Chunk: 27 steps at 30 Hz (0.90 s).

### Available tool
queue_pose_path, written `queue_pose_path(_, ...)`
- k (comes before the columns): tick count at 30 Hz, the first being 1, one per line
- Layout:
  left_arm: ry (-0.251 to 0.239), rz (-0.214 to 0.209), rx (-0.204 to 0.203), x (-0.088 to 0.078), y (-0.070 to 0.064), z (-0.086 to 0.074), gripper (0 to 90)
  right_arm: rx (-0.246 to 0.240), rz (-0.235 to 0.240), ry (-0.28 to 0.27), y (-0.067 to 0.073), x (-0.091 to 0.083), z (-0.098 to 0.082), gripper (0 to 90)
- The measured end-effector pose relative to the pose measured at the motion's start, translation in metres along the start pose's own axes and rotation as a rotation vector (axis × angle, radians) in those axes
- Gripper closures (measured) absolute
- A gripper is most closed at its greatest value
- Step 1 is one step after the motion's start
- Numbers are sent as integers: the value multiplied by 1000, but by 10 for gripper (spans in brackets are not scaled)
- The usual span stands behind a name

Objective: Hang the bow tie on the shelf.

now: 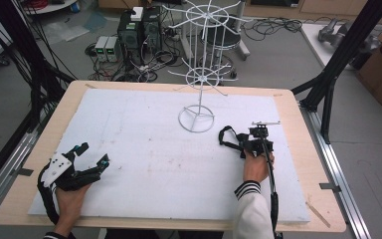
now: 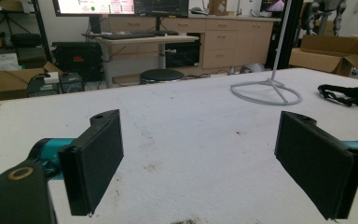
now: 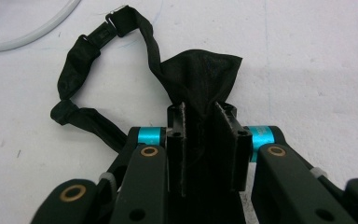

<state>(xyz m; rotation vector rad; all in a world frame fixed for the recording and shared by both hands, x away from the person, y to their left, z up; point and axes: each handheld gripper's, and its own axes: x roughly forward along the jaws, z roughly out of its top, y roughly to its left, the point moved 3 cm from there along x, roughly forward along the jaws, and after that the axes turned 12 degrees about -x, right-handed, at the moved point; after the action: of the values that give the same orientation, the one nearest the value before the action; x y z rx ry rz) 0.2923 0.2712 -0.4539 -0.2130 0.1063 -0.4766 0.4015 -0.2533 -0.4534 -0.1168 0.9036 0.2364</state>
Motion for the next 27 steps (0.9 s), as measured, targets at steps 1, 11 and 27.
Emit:
queue_pose_path(1, 1, 0, 0, 0, 0, 0, 156, 1, 0, 0, 0, 0, 0, 755)
queue_pose_path(11, 1, -1, 1, 0, 0, 0, 156, 12, 28, -57, 3, -9, 2, 765)
queue_pose_path(27, 2, 1, 4, 0, 0, 0, 156, -68, 84, -257, 11, -46, 10, 765)
